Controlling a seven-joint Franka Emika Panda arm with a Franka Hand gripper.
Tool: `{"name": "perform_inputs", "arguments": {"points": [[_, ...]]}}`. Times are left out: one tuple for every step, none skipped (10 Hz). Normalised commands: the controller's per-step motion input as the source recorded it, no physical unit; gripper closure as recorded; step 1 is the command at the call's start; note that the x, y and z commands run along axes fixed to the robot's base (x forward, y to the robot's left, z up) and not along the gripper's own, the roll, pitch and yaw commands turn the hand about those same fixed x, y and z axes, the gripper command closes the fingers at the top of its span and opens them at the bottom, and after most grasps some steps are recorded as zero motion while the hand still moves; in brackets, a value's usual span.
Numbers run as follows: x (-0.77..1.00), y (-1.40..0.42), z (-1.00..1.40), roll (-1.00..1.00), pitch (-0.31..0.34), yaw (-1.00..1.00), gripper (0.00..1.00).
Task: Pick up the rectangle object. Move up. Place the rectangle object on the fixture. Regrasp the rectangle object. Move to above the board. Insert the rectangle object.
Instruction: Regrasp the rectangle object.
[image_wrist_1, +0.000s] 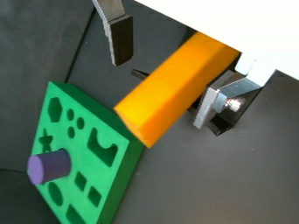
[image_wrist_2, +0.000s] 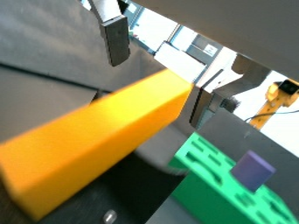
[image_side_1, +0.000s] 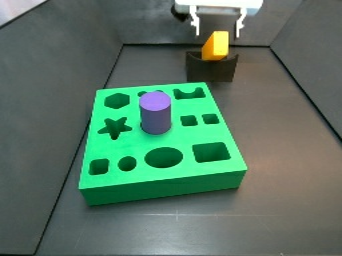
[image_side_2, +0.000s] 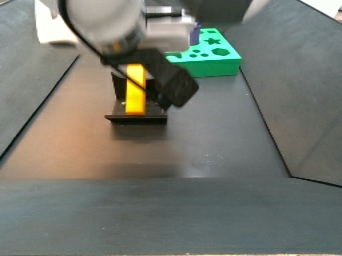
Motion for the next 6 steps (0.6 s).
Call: {"name": "perform_inputs", "arguments": {"points": [[-0.04, 0.01, 0.86, 0.01, 0.039, 0.03, 0.00], [-0.04, 0.01, 0.67, 0.02, 0.050, 0.02, 0.00], [-0.03, 0.01, 0.48, 0.02, 0.057, 0.01, 0.00], [-0.03, 0.01, 0.23, 0.03, 0.064, 0.00, 0.00], [0.00, -1.00, 0.82, 1.00, 0.047, 0.01, 0.00], [0.01, -1.00, 0.77, 1.00, 0.047, 0.01, 0.00]]}}
